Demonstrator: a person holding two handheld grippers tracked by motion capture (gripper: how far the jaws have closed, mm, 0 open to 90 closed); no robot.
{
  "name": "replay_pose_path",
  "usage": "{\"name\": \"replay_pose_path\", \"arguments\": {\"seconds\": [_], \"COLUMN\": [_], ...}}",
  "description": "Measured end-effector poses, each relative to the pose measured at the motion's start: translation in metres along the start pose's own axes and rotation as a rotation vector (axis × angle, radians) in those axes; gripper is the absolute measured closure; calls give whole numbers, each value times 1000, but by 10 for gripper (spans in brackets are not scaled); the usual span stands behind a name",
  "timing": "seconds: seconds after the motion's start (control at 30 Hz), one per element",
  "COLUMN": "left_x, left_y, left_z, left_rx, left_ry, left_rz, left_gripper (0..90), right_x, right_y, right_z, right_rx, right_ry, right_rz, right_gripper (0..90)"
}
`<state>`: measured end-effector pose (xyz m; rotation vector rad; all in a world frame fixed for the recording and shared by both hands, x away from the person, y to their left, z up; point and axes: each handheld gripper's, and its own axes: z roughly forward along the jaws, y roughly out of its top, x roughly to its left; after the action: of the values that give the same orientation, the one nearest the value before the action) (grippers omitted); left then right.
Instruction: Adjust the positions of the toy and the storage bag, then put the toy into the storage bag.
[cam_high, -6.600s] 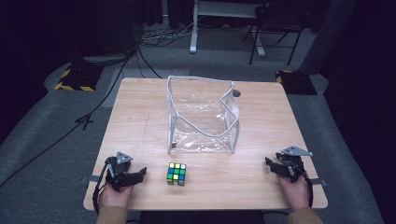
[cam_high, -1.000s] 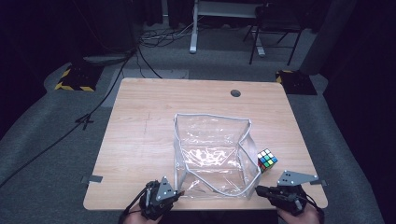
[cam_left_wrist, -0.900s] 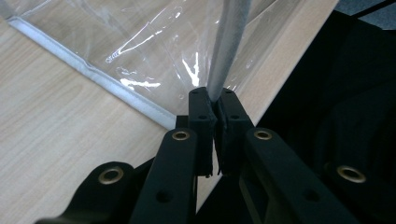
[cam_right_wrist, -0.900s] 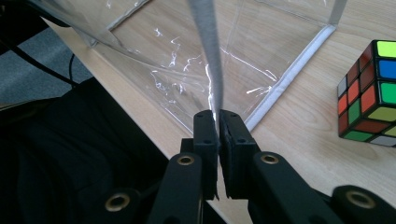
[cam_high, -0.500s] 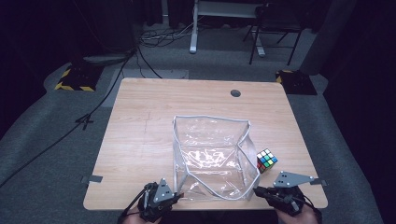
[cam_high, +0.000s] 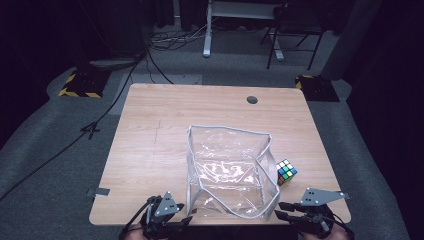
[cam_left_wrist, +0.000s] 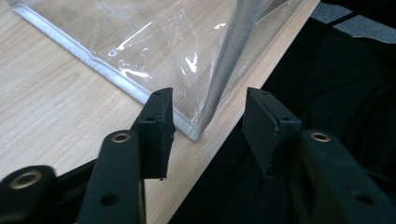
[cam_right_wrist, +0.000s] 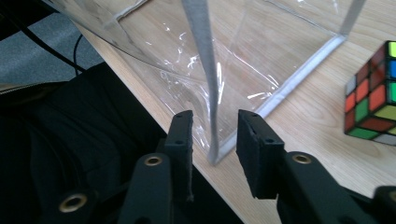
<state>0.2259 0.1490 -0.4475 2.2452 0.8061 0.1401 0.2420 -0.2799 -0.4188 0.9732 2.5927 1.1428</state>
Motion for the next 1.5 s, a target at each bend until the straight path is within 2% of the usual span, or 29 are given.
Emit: {"name": "replay_pose_path", "arguments": {"seconds": [0.13,0.17,0.2,0.23,0.27,0.3,0.4,0.5,0.57,0.6,0.7,0.77,0.8,0.9,0.93,1.03,1.2,1.3,1.33,1.4,1.5], "left_x": [7,9,13,15,19,22,31,40,49,56,73,82,86,99,101,108,117,123,124,129,133], "left_y": [-5,-6,-8,-9,-11,-12,-13,-16,-17,-18,-19,-20,-21,-21,-21,-20,-21,-22,-23,-25,-32], "left_z": [-3,-5,-8,-11,-15,-17,-25,-29,-28,-26,-19,-13,-9,0,2,8,16,17,18,18,21], "left_rx": [21,15,1,2,-14,-35,-59,-66,-51,-28,13,25,33,45,46,39,70,53,39,16,-45], "left_ry": [-21,-19,-58,-74,-72,-58,-20,57,139,180,263,280,275,287,303,308,328,317,326,313,316], "left_rz": [-5,5,-2,-12,-21,-39,-63,-82,-94,-114,-147,-156,-165,-179,-175,-183,-187,-196,-198,-188,-171], "left_gripper": [436,430,424,414,407,400,391,389,389,389,388,389,389,382,376,364,355,340,335,312,284], "right_x": [-9,-12,-14,-16,-18,-21,-30,-37,-39,-40,-44,-48,-49,-54,-56,-61,-69,-73,-74,-77,-81], "right_y": [-5,-6,-7,-8,-9,-9,-7,-4,-1,0,3,5,6,9,11,15,22,28,29,32,38], "right_z": [-11,-14,-15,-18,-20,-22,-23,-22,-20,-20,-19,-19,-19,-18,-18,-14,-4,6,9,15,23], "right_rx": [-31,-39,-44,-51,-58,-63,-80,-87,-88,-84,-79,-81,-85,-85,-83,-72,-53,-25,-17,2,28], "right_ry": [-16,-13,-15,-22,-32,-49,-77,-103,-121,-122,-144,-155,-159,-181,-196,-204,-213,-236,-242,-247,-251], "right_rz": [33,49,59,67,71,81,97,108,114,109,124,131,143,139,133,136,145,139,145,141,152], "right_gripper": [537,518,507,487,469,453,394,347,337,337,334,334,330,304,287,262,242,236,235,233,217]}}
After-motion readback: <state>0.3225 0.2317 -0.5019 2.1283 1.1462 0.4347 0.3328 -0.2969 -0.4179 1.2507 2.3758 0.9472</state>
